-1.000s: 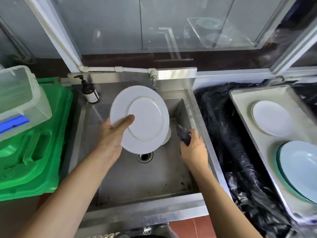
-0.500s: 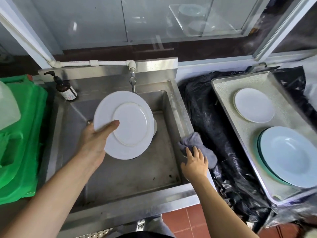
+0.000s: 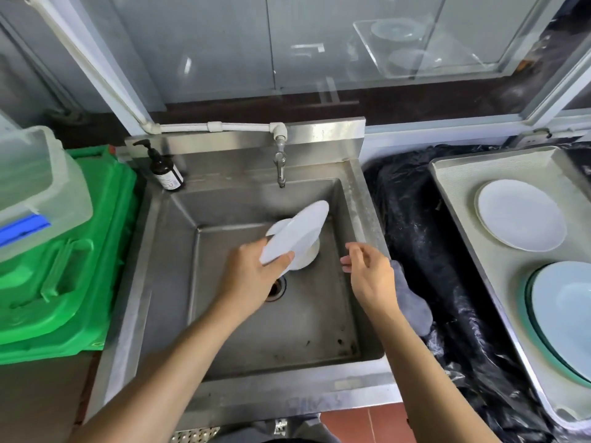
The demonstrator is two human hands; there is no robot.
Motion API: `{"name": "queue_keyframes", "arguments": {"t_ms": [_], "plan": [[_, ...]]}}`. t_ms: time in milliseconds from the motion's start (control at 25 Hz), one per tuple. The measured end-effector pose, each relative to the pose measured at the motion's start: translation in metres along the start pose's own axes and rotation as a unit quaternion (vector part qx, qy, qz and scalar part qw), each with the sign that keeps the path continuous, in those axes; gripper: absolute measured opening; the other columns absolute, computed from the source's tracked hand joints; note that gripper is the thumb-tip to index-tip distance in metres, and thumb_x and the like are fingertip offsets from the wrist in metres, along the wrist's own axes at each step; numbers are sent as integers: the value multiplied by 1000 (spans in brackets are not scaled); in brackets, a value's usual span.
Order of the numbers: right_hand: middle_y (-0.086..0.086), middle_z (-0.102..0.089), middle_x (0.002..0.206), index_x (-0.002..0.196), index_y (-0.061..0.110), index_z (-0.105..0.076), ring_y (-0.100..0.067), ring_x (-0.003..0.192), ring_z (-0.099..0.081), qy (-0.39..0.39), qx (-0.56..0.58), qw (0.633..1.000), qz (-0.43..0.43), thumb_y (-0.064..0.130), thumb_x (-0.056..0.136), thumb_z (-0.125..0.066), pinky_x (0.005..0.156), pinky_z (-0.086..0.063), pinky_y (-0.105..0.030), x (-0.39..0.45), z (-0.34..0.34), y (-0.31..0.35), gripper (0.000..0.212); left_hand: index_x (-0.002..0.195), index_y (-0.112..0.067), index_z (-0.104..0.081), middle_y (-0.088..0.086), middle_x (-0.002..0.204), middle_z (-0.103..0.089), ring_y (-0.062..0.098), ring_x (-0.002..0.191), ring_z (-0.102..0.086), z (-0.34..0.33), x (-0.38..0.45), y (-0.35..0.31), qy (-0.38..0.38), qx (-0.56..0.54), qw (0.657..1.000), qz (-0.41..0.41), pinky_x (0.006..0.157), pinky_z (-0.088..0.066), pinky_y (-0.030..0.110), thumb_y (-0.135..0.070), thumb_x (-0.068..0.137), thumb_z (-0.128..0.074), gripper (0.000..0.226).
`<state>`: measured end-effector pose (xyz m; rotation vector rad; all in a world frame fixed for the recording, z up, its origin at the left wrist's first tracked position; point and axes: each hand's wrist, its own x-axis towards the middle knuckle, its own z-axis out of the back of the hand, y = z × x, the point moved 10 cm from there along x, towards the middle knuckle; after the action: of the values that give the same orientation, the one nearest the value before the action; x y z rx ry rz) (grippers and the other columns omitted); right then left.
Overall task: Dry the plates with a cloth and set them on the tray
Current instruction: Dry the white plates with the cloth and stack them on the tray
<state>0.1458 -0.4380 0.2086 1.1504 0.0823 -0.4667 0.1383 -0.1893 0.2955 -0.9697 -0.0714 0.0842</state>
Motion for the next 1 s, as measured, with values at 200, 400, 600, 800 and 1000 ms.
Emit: {"name": "queue_keyframes", "arguments": {"t_ms": [200, 400, 600, 800, 1000], "plan": [[-7, -72, 60, 78, 5, -74, -16, 52, -69, 50, 141, 985, -87, 44, 96, -66, 46, -55, -26, 2, -2, 40, 44, 119, -17, -74, -1, 117, -75, 19, 106, -71, -18, -24, -41, 67, 145, 964, -215, 88, -58, 39, -7, 88, -73, 33], [-17, -73, 83, 77, 10, -71, -28, 77, -73, 61, 107, 985, -118, 3, 91, -68, 65, -60, -36, -4, -9, 22, 17, 121, -24, -73, 0, 123, -70, 25, 109, -68, -26, -35, -35, 107, 242, 930, -256, 91, -56, 40, -6, 73, -83, 52], [-8, -74, 84, 83, 15, -74, -25, 80, -73, 10, 114, 991, -66, 6, 92, -70, 59, -59, -28, -9, -7, 25, 13, 152, -40, -36, -9, 160, -28, 13, 147, -19, -19, -35, 10, 206, 245, 936, -148, 122, -13, 32, -68, 81, -61, 80], [-1, -75, 80, 87, 20, -76, -19, 77, -71, -8, 134, 990, -49, 9, 92, -71, 57, -59, -24, -22, -8, 25, 13, 152, -23, -35, 5, 157, -34, 24, 144, -33, 38, -10, 51, 61, 88, 992, 68, 111, -28, 29, -29, 97, -60, 61], [8, -76, 73, 86, 28, -74, -8, 68, -70, -17, 130, 991, -26, 11, 94, -68, 66, -63, -32, -38, -6, 20, 20, 145, -26, -46, 1, 139, -58, 20, 123, -54, 40, -5, 67, 71, -25, 986, 149, 89, -37, 24, -22, 95, -59, 52]]}}
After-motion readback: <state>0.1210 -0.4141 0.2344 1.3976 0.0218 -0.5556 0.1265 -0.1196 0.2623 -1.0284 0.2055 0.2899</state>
